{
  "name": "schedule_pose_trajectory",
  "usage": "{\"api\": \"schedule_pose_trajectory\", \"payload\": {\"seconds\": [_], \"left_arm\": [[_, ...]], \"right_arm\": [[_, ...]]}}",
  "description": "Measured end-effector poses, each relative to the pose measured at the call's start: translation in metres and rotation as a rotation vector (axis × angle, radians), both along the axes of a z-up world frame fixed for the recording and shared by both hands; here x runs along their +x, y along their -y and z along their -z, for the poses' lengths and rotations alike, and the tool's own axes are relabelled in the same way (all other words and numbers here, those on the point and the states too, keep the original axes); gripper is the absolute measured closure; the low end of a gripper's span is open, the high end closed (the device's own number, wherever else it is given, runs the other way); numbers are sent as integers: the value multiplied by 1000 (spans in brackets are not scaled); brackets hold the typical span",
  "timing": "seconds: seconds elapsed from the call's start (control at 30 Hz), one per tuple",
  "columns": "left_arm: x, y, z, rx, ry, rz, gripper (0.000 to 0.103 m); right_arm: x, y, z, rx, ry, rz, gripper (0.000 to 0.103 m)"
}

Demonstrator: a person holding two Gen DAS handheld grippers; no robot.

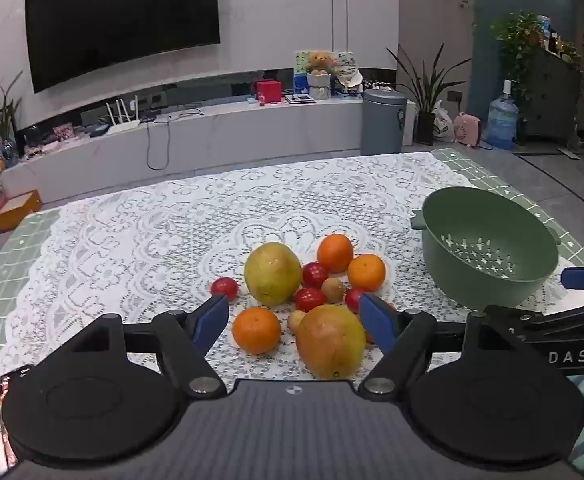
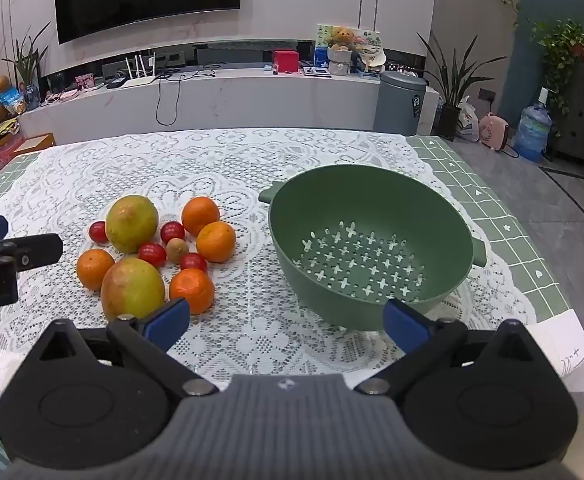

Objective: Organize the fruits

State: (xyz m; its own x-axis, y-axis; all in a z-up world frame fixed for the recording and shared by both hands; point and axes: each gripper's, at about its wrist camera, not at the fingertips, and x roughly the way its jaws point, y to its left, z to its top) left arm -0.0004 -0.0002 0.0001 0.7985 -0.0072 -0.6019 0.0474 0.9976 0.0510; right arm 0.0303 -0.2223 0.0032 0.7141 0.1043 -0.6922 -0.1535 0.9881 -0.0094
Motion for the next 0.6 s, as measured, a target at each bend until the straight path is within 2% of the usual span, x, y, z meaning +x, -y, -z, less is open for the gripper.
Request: {"api": "schedule_pose_trajectory", "payload": {"seconds": [0.13,0.23,0.37,0.6], "left_arm": [[-1,10,4,32,-4,-2,16],[-3,-1,1,-26,-6,8,16],[-1,-1,3,-23,-17,8,16],[3,0,8,-21,-30,10,16]], "right_arm": [[0,-1,1,1,-5,1,4],[0,-1,1,2,-5,3,4],[-1,4,-6,5,-7,6,4],[2,-1,3,-4,-17,9,4]]}}
